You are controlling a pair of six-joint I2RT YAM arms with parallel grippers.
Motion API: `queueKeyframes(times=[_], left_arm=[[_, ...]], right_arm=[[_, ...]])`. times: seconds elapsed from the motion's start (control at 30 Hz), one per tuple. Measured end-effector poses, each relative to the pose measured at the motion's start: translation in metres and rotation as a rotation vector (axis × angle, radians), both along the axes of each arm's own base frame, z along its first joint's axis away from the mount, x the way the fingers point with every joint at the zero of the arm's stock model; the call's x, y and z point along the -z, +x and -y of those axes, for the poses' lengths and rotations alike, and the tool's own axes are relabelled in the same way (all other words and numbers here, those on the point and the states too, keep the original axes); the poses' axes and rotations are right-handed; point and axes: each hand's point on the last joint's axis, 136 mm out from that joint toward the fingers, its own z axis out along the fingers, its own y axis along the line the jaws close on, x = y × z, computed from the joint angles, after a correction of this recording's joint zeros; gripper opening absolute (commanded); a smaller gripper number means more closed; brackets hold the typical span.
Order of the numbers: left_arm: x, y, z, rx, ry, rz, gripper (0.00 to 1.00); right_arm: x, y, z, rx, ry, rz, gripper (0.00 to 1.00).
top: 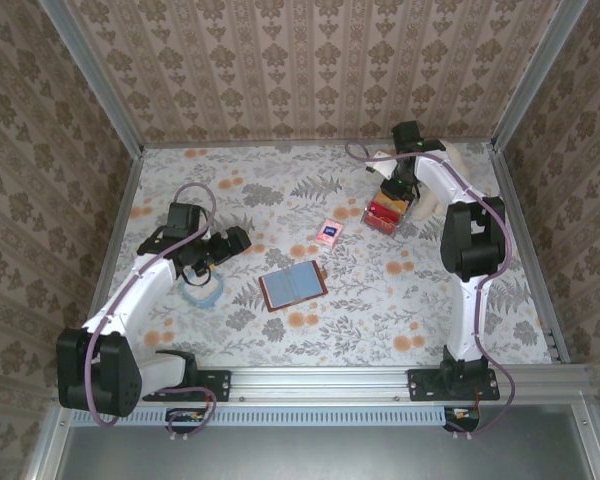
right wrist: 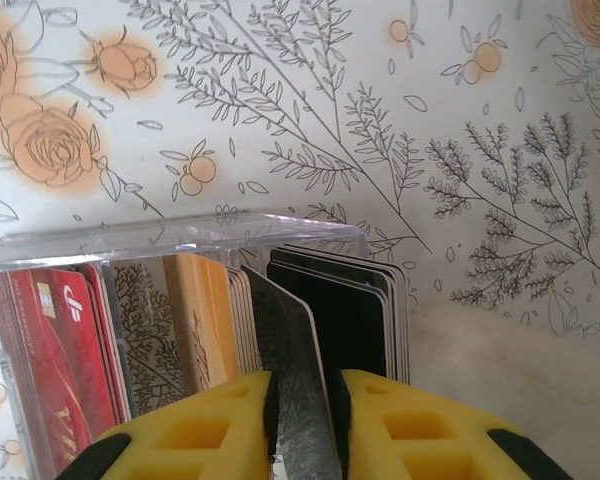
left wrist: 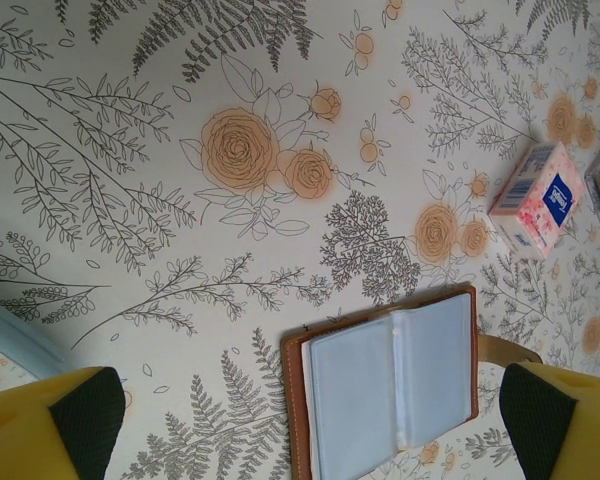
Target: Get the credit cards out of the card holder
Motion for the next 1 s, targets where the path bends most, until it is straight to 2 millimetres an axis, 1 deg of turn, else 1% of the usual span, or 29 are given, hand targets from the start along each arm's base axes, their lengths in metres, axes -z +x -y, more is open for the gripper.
queueKeyframes(times=[0.07, 0.13, 0.27, 0.3, 0.37, 0.43, 0.5, 0.6, 0.7, 0.9, 1.0], left_arm=[[0.0, 0.0, 0.0, 0.001, -0.002, 0.0, 1.0], [0.0, -0.001, 0.001, 0.005, -0.005, -0.001, 1.0], [0.0, -0.003, 0.006, 0.019, -0.009, -0.004, 1.0], [0.0, -0.004, 0.008, 0.022, -0.011, -0.006, 1.0], [-0.001, -0.005, 0.012, 0.03, -0.017, -0.01, 1.0], [-0.001, -0.007, 0.016, 0.038, -0.024, -0.015, 1.0], [-0.001, -0.009, 0.02, 0.043, -0.028, -0.02, 1.0], [0.0, -0.012, 0.025, 0.052, -0.037, -0.028, 1.0], [0.001, -0.017, 0.032, 0.067, -0.046, -0.042, 1.0], [0.008, -0.028, 0.044, 0.095, -0.058, -0.066, 0.98], [0.016, -0.035, 0.05, 0.101, -0.066, -0.087, 0.96]], right_arm=[[-0.01, 0.0, -0.001, 0.016, 0.017, 0.019, 0.36], [-0.027, 0.001, -0.003, 0.045, 0.042, 0.054, 0.4], [-0.078, -0.002, -0.012, 0.105, 0.13, 0.161, 0.48], [-0.093, -0.005, -0.016, 0.122, 0.16, 0.191, 0.51], [-0.115, -0.013, -0.025, 0.149, 0.219, 0.233, 0.56], [-0.132, -0.024, -0.037, 0.18, 0.276, 0.268, 0.61], [-0.141, -0.037, -0.052, 0.219, 0.337, 0.285, 0.64], [-0.144, -0.057, -0.074, 0.294, 0.431, 0.279, 0.67], [-0.14, -0.075, -0.09, 0.387, 0.522, 0.237, 0.66], [-0.118, -0.11, -0.107, 0.58, 0.679, 0.11, 0.63], [-0.11, -0.128, -0.13, 0.616, 0.732, 0.027, 0.63]])
